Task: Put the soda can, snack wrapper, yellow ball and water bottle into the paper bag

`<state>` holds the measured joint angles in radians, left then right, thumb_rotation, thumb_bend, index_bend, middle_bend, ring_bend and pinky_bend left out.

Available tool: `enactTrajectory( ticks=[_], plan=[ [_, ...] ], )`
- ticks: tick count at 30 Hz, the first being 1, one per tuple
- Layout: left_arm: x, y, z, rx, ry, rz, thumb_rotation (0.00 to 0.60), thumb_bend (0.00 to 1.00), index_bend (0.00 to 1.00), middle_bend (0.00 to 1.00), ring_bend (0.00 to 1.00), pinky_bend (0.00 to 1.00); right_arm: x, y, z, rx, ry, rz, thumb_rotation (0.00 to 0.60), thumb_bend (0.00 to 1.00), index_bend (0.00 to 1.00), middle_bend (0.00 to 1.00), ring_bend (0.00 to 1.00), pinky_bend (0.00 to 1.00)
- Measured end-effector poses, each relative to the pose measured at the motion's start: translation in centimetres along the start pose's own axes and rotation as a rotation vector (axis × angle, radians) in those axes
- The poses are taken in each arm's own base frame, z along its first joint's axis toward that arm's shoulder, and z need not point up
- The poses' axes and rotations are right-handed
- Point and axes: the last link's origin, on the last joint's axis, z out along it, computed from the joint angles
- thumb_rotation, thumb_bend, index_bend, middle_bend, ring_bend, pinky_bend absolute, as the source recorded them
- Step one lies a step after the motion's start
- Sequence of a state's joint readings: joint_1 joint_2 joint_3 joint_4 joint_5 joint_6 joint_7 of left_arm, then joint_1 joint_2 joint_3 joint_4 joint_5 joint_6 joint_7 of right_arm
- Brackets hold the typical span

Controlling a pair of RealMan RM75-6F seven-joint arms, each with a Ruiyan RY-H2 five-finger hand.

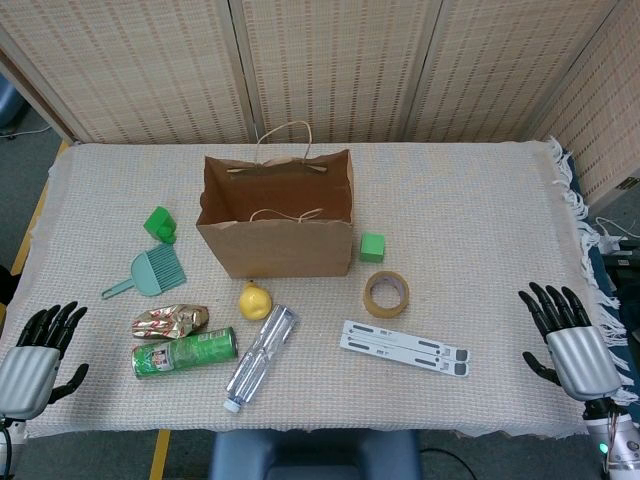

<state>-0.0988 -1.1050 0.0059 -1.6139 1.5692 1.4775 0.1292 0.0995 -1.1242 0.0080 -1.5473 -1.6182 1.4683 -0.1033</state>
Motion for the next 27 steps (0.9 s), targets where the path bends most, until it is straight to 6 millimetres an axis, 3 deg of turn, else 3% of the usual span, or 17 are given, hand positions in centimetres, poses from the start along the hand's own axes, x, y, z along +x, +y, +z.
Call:
enactTrajectory(
  ticks=[27],
  plan=[
    [-1.8,1.5,-0.4,-0.005,-0.134,0.028,0.6,0.34,0.0,0.0,0.0,0.1,0.2,-0.1,-0.2,0.005,0.041,0.043,0.6,0.13,0.0,0.0,0.0,0.0]
  ],
)
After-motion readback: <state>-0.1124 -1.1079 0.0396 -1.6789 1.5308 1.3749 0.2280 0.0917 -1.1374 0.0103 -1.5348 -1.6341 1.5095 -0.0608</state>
